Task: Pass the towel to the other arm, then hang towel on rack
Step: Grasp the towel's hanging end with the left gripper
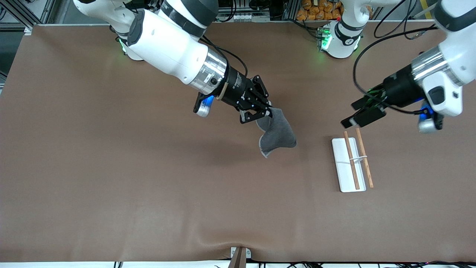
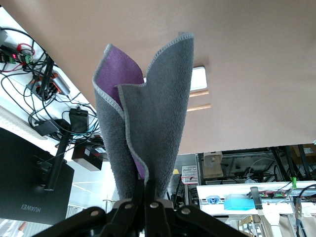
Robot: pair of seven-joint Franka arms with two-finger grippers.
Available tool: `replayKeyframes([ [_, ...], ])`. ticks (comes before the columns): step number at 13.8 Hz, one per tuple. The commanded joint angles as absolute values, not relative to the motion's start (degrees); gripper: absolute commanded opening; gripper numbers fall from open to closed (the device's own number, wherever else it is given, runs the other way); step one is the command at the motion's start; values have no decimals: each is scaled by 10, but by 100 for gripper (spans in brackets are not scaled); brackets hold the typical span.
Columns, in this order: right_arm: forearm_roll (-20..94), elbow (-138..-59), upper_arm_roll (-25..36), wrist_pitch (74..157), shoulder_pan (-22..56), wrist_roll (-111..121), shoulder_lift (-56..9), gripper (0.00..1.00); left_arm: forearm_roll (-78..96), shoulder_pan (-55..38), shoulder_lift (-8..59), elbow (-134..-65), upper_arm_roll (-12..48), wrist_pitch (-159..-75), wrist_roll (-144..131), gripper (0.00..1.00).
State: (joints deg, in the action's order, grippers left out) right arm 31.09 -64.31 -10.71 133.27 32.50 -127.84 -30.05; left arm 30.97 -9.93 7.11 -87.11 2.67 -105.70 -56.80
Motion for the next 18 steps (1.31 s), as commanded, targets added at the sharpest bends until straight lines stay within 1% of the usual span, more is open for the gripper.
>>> replayKeyframes([
  [1,317,-636,-105,1340,339,-1295,-301,0,329,-125,104,-858,24,-1100,-615,100],
  [3,317,-636,-105,1340,338,-1296,-301,0,343,-139,130,-858,24,-1131,-632,100],
  [5,317,-636,-104,1340,338,-1295,-300,0,342,-145,148,-862,23,-1134,-634,100],
  [12,317,-636,-104,1339,338,-1295,-300,0,337,-161,165,-912,28,-1120,-634,100],
  [18,317,-636,-103,1339,338,-1295,-300,0,337,-162,179,-913,28,-1113,-635,100],
])
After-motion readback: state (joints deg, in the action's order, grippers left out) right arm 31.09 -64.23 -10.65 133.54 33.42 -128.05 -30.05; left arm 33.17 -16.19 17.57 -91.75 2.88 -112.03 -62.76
